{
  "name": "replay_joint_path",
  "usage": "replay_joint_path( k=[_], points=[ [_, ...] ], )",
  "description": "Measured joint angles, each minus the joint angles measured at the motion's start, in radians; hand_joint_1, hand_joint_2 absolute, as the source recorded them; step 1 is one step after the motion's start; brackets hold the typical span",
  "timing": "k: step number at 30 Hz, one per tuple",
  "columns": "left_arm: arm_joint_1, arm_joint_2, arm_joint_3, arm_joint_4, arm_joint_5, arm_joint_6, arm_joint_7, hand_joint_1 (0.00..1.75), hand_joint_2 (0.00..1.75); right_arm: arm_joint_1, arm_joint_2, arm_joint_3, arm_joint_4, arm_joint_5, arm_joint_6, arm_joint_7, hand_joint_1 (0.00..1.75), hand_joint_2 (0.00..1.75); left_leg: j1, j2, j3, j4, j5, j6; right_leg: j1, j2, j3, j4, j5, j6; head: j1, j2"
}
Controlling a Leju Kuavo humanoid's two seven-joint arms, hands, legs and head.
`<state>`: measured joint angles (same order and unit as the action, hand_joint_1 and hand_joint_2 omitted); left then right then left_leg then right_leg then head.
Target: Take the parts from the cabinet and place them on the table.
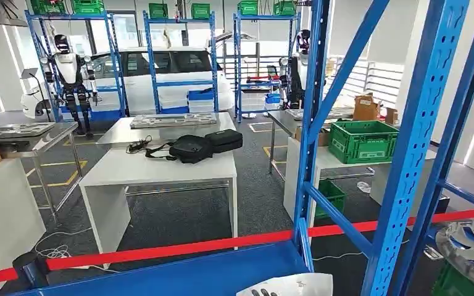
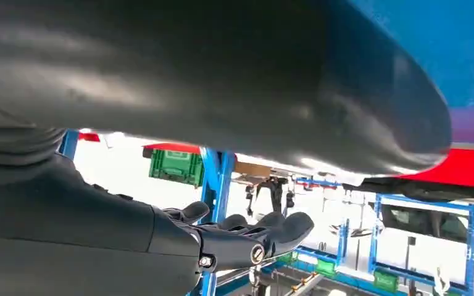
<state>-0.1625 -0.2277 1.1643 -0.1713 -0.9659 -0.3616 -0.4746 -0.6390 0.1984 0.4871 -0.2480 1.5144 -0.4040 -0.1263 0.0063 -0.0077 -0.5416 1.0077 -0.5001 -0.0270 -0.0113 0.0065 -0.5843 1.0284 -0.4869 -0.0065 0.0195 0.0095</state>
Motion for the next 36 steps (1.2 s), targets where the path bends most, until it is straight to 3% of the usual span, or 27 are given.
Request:
replay_joint_path(
  k=[36],
  points=[
    [0.004, 0.001, 0.004, 0.000, 0.002, -0.001, 0.010, 0.00, 0.00, 0.000, 0.002, 0.000, 0.000, -0.042, 0.000, 0.000, 0.00, 0.00, 0.000, 0.000, 0.000, 0.000, 0.000, 0.000, 0.000, 0.000, 0.000, 0.000, 0.000, 0.000, 0.000, 0.000]
  ],
)
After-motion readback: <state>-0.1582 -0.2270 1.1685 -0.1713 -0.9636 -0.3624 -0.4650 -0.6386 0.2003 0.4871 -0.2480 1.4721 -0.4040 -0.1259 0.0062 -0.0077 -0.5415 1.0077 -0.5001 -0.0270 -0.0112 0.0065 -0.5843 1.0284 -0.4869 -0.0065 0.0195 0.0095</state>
